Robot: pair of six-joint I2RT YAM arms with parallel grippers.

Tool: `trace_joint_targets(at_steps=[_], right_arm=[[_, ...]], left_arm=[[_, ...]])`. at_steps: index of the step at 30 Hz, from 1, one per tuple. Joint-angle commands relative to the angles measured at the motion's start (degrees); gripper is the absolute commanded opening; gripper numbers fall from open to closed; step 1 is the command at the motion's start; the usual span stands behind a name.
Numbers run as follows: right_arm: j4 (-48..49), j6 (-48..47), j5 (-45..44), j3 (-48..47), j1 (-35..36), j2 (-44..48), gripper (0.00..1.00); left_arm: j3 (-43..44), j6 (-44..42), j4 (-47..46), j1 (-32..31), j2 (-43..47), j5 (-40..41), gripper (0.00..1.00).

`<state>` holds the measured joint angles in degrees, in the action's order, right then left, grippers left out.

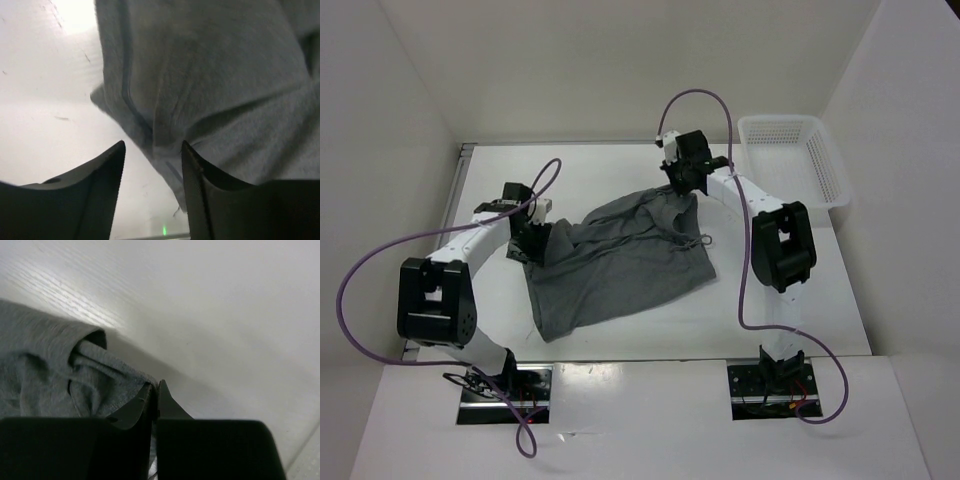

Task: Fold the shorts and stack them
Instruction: Flatten the shorts out

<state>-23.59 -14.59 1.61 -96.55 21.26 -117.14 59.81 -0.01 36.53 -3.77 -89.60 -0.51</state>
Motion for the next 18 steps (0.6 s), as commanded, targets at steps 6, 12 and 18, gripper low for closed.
trace_joint_targets(at_steps=[6, 12, 18], right_arm=[[1.18, -6.75, -4.33, 5.49, 0.80, 5.78, 0.00], [0.66, -8.88, -4.33, 8.30, 3.35, 8.06, 0.00], [0.13, -10.01, -4.85, 8.93, 3.35, 8.60, 0.00]], left_arm=[[12.60, 0.01, -4.85, 1.66, 2.69, -7.74, 0.68], [23.56, 0.01, -7.98, 1.66, -15.55, -6.26, 0.70], [31.41, 0.01, -7.97, 2.19, -27.01, -8.10, 0.69]])
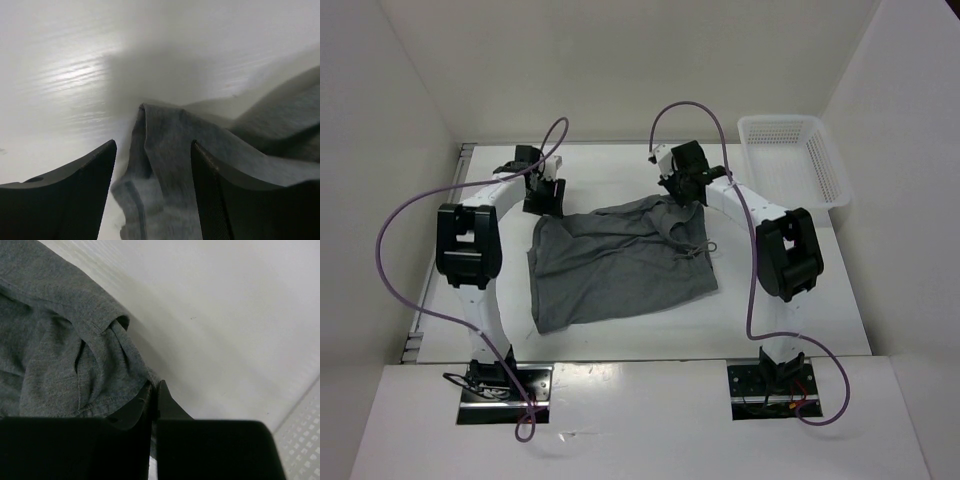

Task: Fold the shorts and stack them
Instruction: Flatten the shorts out

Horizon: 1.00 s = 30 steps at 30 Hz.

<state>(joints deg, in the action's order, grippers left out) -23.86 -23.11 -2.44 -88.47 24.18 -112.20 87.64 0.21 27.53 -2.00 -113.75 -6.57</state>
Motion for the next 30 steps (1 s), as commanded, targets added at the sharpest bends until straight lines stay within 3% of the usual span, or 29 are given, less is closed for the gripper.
trace_joint_targets(at_steps=[1, 5, 10, 13, 15, 16, 25, 28, 30], right_arm=[[0.39, -1.50, -0.81, 0.84, 0.42, 3.66, 0.00], [0.39, -1.50, -0.81, 1.45, 0.42, 3.66, 0.00], [-0.14, -2.02, -0.81, 1.45, 0.42, 3.66, 0.00], [0.39, -2.02, -1.43, 0.93, 0.42, 3.04, 0.00], [1.01, -2.02, -3.27, 0.40, 0.42, 3.04, 0.00], [1.01, -2.02, -3.80, -0.30, 0.42, 2.52, 0.00], [4.08, -3.08, -9.43, -7.69, 0.42, 4.71, 0.00], [2.77, -3.69, -9.43, -5.16, -0.27, 6.99, 0.00], [2.76, -4.31, -8.90, -2.26, -0.28, 8.48, 0.00]], left_arm=[[4.47, -0.21, 1.04, 0.42, -3.92, -2.05, 0.69], [5.79, -0.21, 0.34, -0.11, -7.88, 2.25, 0.70], [3.68, -0.21, 0.33, -2.13, -9.02, -4.06, 0.67], [3.07, -0.21, 1.74, -2.92, -9.03, -9.50, 0.35], [3.07, -0.21, 2.44, -3.45, -9.56, -11.53, 0.03], [3.07, -0.21, 2.44, -3.45, -9.56, -12.23, 0.00], [22.39, -0.21, -0.46, 4.72, 1.86, -2.33, 0.00], [20.22, -0.21, -0.46, 4.72, 6.43, -1.34, 0.00], [13.99, -0.21, -1.24, 4.72, 10.11, -0.65, 0.00]])
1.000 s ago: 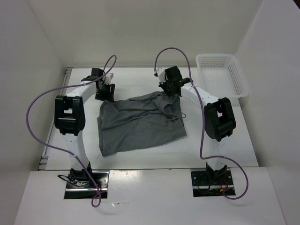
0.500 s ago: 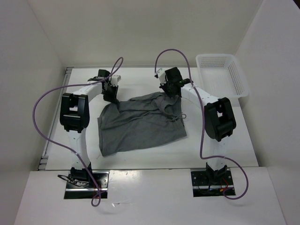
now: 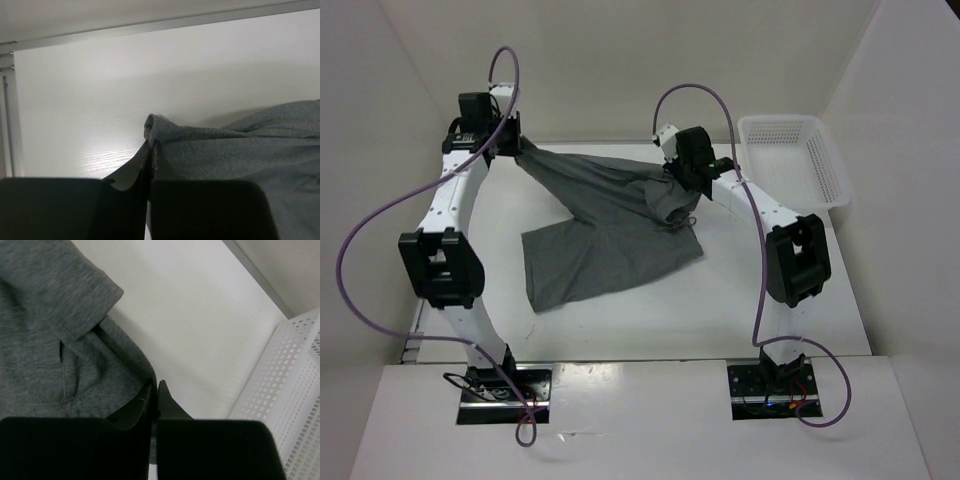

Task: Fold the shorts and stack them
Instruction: Flatten the shorts out

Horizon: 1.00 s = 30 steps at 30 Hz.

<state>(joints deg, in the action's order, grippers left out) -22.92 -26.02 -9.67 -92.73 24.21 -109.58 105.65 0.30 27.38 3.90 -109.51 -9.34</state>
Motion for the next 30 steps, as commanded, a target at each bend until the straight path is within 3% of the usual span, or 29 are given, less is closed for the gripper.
trace_joint_targets(at_steps=[1, 6, 13, 16, 17, 18, 19, 20, 22, 24, 27, 30], right_arm=[[1.82, -1.40, -1.67, 2.63, -0.91, 5.87, 0.00], [1.13, 0.62, 0.35, -0.43, -3.90, 4.65, 0.00], [1.99, 6.24, 3.52, -11.23, -4.43, -7.12, 0.00], [2.00, 11.24, -0.60, -24.89, -5.57, -16.78, 0.03], [1.13, 12.47, -2.79, -28.44, -6.18, -19.33, 0.19], [-0.71, 14.66, -3.94, -31.69, -6.19, -23.88, 0.24], [-1.60, 15.55, -5.00, -37.47, -6.19, -25.40, 0.34], [-2.56, 16.52, -5.70, -39.53, -6.19, -26.46, 0.68], [-4.15, 18.80, -5.71, -40.78, -6.19, -26.13, 0.92], [-4.15, 19.60, -5.71, -37.81, -6.19, -23.24, 0.95], [-4.15, 21.00, -4.75, -24.49, -6.19, -14.55, 0.97], [-4.15, 21.01, 2.33, -9.83, -6.19, -2.86, 0.97]], left_arm=[[-6.04, -0.30, -1.62, -1.18, 6.85, 2.92, 0.00], [-11.95, -0.30, -5.57, -1.18, 8.70, 6.36, 0.00], [-9.77, -0.30, -11.72, -2.23, 0.82, 6.88, 0.03], [-5.21, -0.30, -14.98, -2.23, -5.59, 9.07, 0.03], [-0.14, -0.30, -14.98, -2.23, -7.45, 9.69, 0.04], [2.61, -0.30, -14.46, -2.23, -10.95, 9.70, 0.07], [5.25, -0.30, -13.85, -2.23, -12.38, 9.70, 0.22], [7.62, -0.30, -12.97, -2.23, -13.52, 8.22, 0.36], [10.81, -0.30, -11.56, -2.76, -14.41, 8.20, 0.67], [10.20, -0.30, -10.94, -2.76, -12.67, 8.20, 0.79], [4.50, -0.30, -9.19, -2.76, -6.97, 9.69, 0.91], [-6.12, -0.30, -3.92, -3.28, 1.54, 9.17, 0.91]])
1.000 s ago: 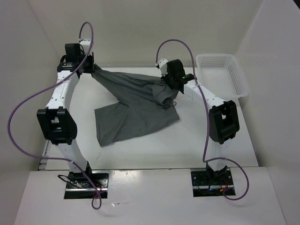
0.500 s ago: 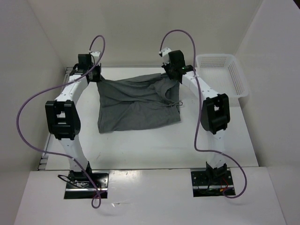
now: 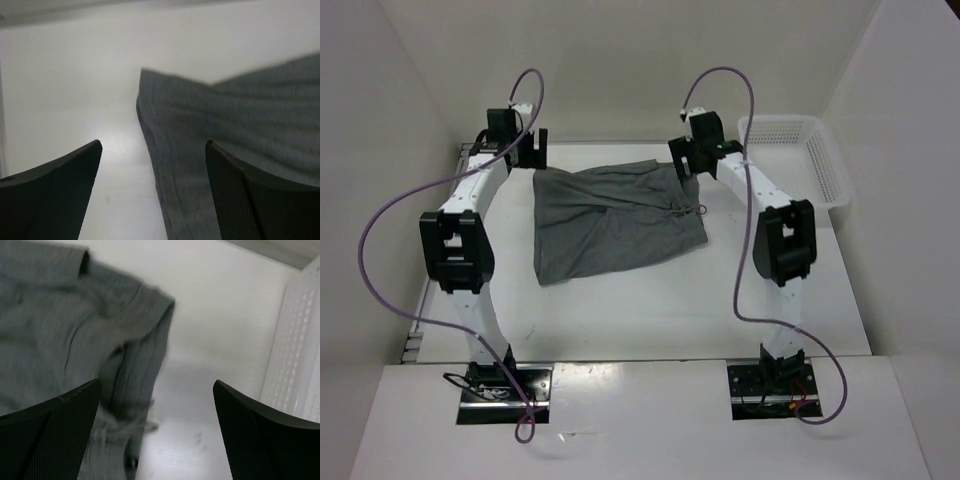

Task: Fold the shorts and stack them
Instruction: Flatten the shorts out

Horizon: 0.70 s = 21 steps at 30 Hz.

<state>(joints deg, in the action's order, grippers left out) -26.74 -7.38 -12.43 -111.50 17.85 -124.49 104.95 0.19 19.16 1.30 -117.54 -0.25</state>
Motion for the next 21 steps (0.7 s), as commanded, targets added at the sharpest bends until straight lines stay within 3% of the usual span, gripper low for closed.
trace_joint_targets(at_steps=[1, 2, 5, 9, 21], right_arm=[[-1.37, 1.58, 8.09, 12.50, 0.17, 17.90, 0.97], [-1.38, 0.97, 10.47, 16.11, 0.17, 20.66, 0.97], [-2.09, 0.96, 16.55, 28.68, 0.17, 28.13, 0.97], [0.19, 0.96, 20.23, 39.86, 0.17, 30.18, 0.94], [5.56, -5.27, 25.70, 40.66, -4.04, 21.57, 0.94]], left_arm=[[-9.11, -0.19, 7.01, -0.69, 12.04, -0.45, 0.91], [-16.89, -0.19, 8.43, -1.38, 16.94, -0.45, 0.91], [-26.61, -0.19, 15.54, -1.92, 23.73, -1.68, 0.91], [-39.17, -0.19, 18.37, -1.92, 26.74, -4.22, 0.91], [-41.58, -0.19, 16.70, -1.92, 20.68, -7.75, 0.91]])
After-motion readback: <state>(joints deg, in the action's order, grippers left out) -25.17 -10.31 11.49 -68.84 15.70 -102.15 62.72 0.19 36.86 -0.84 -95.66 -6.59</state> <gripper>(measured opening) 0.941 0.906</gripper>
